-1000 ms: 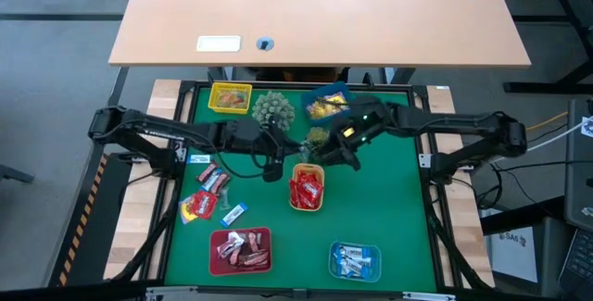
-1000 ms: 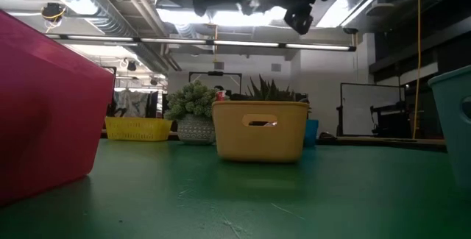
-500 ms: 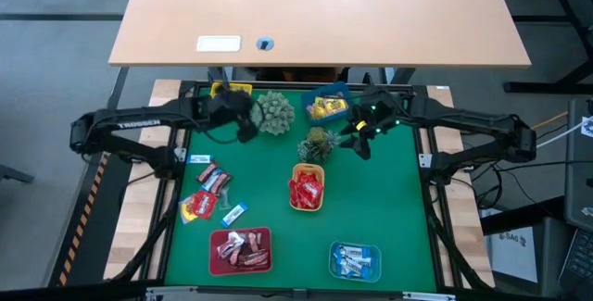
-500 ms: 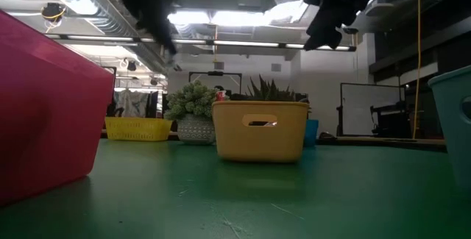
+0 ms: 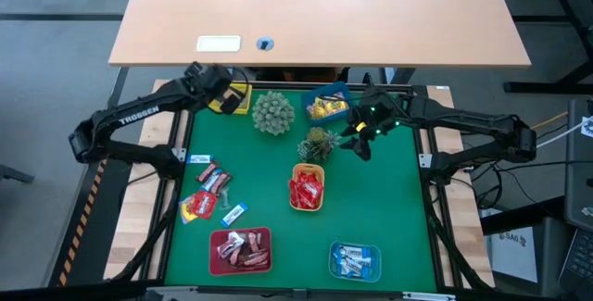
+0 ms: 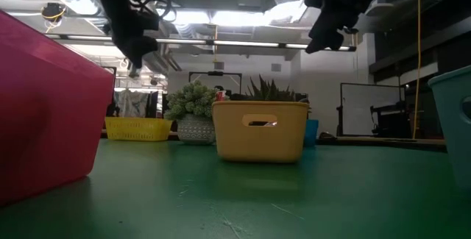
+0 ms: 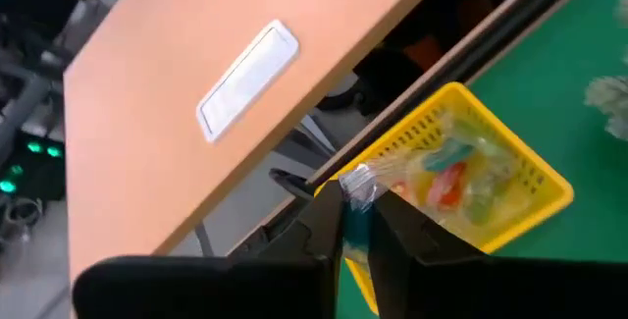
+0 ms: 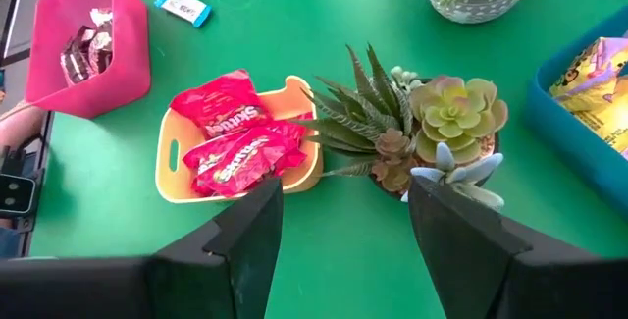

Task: Sort candy
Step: Put the blue gummy into the yellow bin, then put the brown chocolate bar into the red bin

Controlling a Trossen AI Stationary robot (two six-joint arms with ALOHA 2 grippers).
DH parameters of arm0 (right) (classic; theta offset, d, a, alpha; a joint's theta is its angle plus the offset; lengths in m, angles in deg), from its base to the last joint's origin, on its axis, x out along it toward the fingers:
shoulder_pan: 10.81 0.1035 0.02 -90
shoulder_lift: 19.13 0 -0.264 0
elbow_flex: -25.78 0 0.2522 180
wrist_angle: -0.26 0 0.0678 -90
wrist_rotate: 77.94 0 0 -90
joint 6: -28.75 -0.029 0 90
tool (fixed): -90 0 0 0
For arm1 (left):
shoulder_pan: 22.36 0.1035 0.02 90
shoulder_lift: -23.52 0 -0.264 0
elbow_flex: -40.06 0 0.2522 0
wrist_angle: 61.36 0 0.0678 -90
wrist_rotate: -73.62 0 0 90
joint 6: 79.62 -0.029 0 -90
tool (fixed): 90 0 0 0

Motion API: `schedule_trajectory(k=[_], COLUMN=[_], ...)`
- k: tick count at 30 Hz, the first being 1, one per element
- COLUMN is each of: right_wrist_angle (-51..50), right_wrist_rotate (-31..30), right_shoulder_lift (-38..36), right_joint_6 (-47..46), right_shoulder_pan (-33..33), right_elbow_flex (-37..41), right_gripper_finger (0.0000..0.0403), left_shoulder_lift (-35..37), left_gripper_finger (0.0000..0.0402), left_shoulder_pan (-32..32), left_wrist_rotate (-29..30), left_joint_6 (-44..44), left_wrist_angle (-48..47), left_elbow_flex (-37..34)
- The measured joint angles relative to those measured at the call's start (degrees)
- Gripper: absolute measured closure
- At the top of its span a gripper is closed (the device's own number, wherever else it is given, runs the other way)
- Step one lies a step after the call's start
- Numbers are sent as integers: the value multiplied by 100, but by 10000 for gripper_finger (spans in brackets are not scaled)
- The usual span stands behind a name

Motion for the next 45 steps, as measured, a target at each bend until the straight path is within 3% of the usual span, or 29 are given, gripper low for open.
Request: schedule_trajectory(k=[11,19,22,26,29,33,37,45], right_wrist_angle=[-132,-132,-145,-260,-315,-315,-357,-369], right_wrist_rotate=[0,0,0,0,0,0,0,0], right_shoulder_lift=[0,0,0,0,2,2,2,2], right_joint_6=[3,7,8,9,9,9,9,9], right_shoulder_pan=[0,0,0,4,4,4,4,4], right_elbow_flex=[0,0,0,0,0,0,0,0], right_gripper_finger=[182,182,182,182,182,182,182,182], left_shoulder_lift=[-2,-4,-4,-4,-4,-4,-4,-4], left_gripper_finger=[290,274,274,274,274,274,274,272], left_shoulder_pan=[383,406,406,356,198,-273,-935,-2001], left_wrist_rotate=[-183,-496,-1154,-2918,-4019,-4850,-4766,-4053], left_joint_6=[458,895,1329,2228,2642,3072,3358,3622], left_wrist_angle=[36,38,29,-223,-839,-2030,-2847,-2930], left_elbow_flex=[0,0,0,0,0,0,0,0])
